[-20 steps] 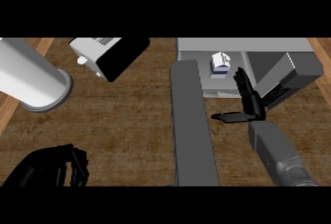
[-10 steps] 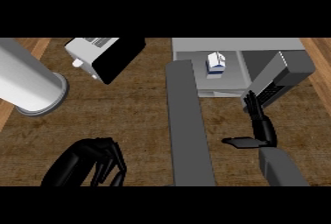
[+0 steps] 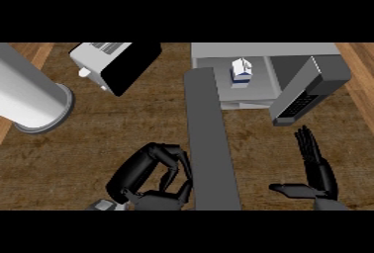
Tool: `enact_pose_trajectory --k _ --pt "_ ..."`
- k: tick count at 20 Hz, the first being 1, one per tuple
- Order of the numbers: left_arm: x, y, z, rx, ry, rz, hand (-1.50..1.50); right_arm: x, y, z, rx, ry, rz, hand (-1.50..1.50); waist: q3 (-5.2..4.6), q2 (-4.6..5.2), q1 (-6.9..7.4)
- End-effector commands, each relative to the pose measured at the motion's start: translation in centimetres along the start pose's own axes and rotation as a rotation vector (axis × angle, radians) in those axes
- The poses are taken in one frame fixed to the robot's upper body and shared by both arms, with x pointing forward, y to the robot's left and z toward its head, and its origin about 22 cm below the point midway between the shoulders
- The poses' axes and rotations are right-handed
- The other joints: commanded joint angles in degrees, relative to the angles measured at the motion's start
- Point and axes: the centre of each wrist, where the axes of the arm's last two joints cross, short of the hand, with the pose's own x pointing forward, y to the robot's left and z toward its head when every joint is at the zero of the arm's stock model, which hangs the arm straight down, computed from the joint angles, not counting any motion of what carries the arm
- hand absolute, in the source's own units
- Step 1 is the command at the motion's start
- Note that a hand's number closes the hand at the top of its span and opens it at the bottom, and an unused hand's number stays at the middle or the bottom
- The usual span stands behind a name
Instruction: Pick up the milk, place it into the microwave and close the microwave
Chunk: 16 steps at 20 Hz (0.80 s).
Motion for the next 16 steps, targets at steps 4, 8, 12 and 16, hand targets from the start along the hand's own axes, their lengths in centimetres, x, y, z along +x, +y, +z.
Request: enact_pose_trajectory --k 4,8,12,16 --pt "-6.5 -3.4 -2.2 -0.102 0.091 -0.086 1.5 2.8 -4.1 3.8 0.026 -0.076 0.008 -1.5 0.02 0.36 -0.16" --pt "-9.2 -5.1 -4.0 -0.095 0.117 -0.148 1.5 4.8 -4.6 1.7 0.089 -0.11 0.032 -1.5 -0.01 0.63 -0.82" --pt "-10.4 -6.6 -4.1 -0.007 0.051 -0.184 1.5 6.5 -3.9 2.1 0.143 -0.154 -0.047 -1.5 -0.1 0.7 -2.08" --pt "-10.6 -5.8 -5.9 0.035 0.018 -0.129 1.5 8.2 -3.7 1.8 0.152 -0.196 -0.102 -1.5 -0.11 0.9 -2.65"
